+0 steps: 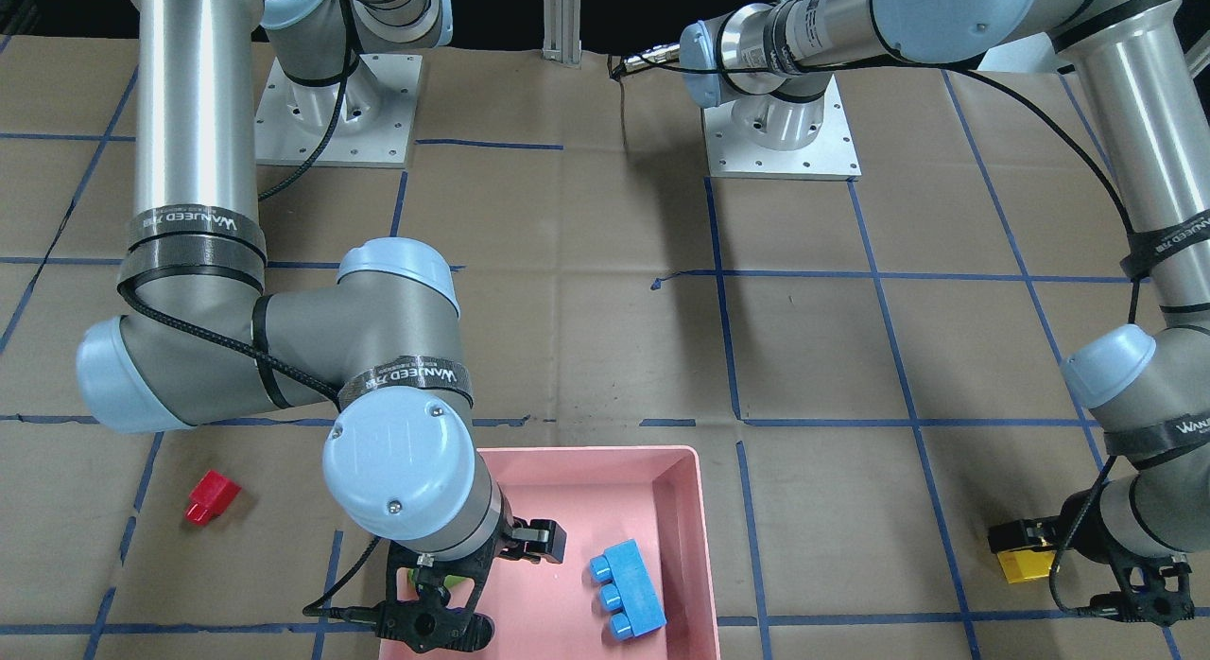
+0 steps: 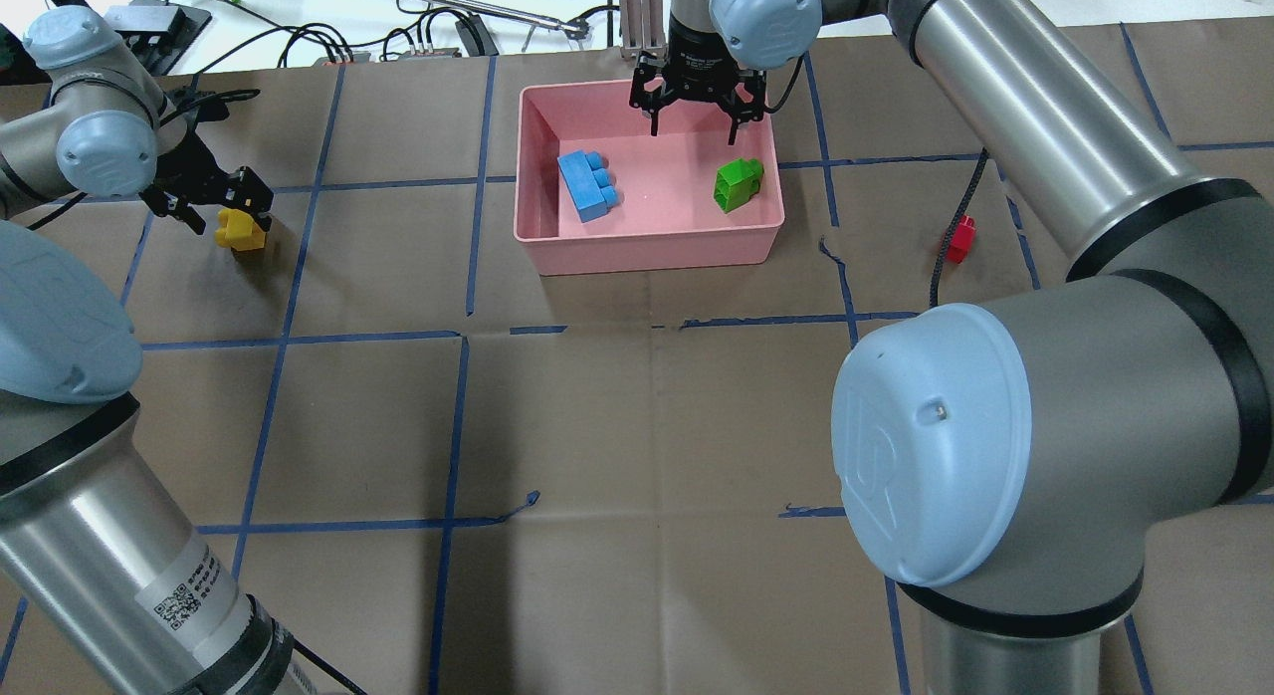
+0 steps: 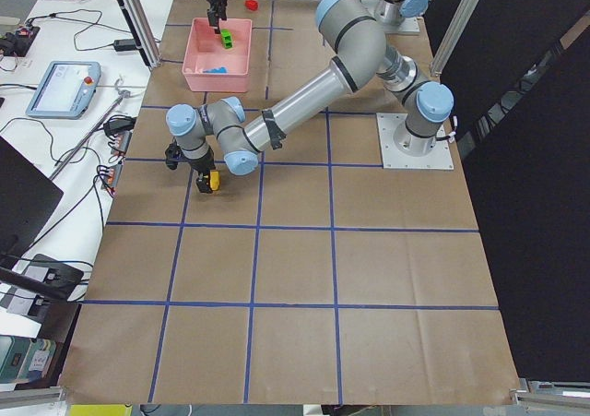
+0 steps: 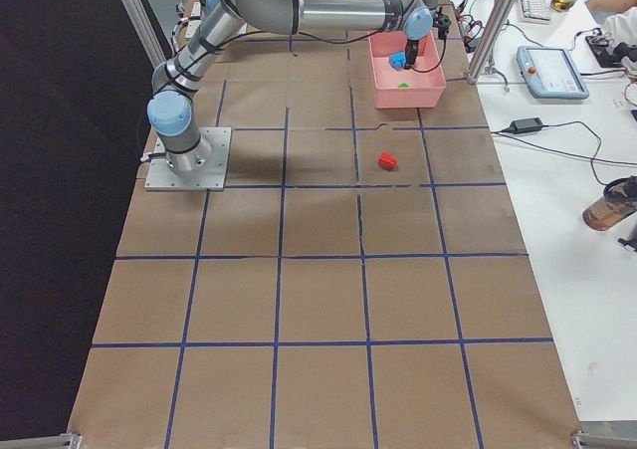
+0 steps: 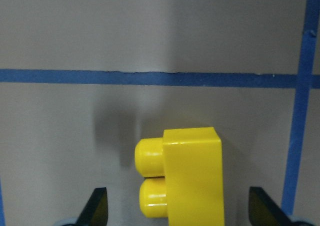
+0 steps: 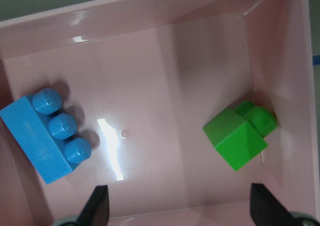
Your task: Put all blocks into box
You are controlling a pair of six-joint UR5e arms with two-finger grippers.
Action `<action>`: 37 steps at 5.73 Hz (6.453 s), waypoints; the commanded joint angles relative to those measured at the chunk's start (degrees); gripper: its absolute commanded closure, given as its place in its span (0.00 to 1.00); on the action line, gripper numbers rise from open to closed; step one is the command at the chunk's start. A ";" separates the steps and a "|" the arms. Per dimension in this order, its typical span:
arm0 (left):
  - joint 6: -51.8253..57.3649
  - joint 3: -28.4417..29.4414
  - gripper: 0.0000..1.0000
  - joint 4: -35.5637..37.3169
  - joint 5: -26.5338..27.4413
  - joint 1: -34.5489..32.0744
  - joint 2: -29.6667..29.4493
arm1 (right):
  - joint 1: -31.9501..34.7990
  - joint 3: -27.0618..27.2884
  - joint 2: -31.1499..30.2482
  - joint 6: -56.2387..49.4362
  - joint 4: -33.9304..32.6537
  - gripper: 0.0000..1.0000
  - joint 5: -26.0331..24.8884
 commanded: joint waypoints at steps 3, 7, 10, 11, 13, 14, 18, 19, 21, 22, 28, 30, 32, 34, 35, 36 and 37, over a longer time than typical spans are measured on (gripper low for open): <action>-0.51 0.04 0.97 -1.09 -1.79 -1.29 0.70 | -14.11 0.55 -8.04 -12.57 13.20 0.00 -0.17; -20.11 0.92 1.00 -7.17 -11.75 -15.77 10.63 | -24.27 0.64 -0.61 -7.00 13.59 0.00 -4.56; -29.33 0.83 1.00 1.16 -15.87 -30.10 8.66 | -27.43 12.36 0.13 -2.91 10.27 0.08 -4.56; -35.78 0.83 0.18 3.62 -11.60 -34.92 6.98 | -27.62 17.81 -0.05 -2.74 5.63 0.08 -4.56; -43.84 0.13 0.00 2.35 -4.53 -36.20 8.78 | -27.71 21.82 -0.57 -2.04 -1.25 0.42 -3.43; -40.27 -0.05 0.00 -4.98 -4.44 -35.67 12.54 | -27.62 21.82 -2.58 -0.21 -1.53 0.62 -3.07; -23.05 -1.63 0.00 -27.51 -2.87 -32.68 32.05 | -27.10 18.42 -6.36 3.32 -1.45 0.86 2.54; -22.66 -2.06 0.00 -38.69 2.01 -30.07 37.58 | -26.05 14.21 -7.42 4.90 -0.31 0.86 4.47; -23.09 -2.68 0.00 -40.74 -0.37 -27.24 39.21 | -16.34 6.65 -8.66 5.52 1.89 0.84 4.49; -22.31 -3.73 0.00 -41.70 -0.14 -26.45 41.30 | -12.02 4.35 -8.40 6.05 1.20 0.84 5.01; -22.48 -5.85 0.00 -40.21 -0.05 -25.56 42.46 | -0.01 3.97 1.19 17.50 -14.38 0.01 6.97; -22.57 -5.76 0.00 -40.39 0.30 -25.91 41.77 | -4.05 4.41 -0.04 9.88 -12.53 0.01 5.46; -22.48 -5.67 0.00 -46.30 1.52 -25.91 45.60 | -3.98 7.73 -0.93 9.04 -11.20 0.01 5.55; -22.48 -4.10 0.00 -47.68 4.69 -25.65 47.29 | -4.33 9.42 -6.26 2.94 -5.89 0.01 4.33; -22.40 -3.22 0.00 -47.51 6.18 -25.56 48.78 | -5.55 9.95 -9.94 -1.55 1.38 0.01 -1.86; -21.96 -3.12 0.00 -45.77 5.41 -25.47 48.27 | -7.04 11.78 -14.51 -6.90 5.54 0.01 -7.14; -21.52 -5.65 0.00 -37.13 0.79 -25.56 44.96 | -9.58 17.28 -21.69 -11.65 6.46 0.01 -7.20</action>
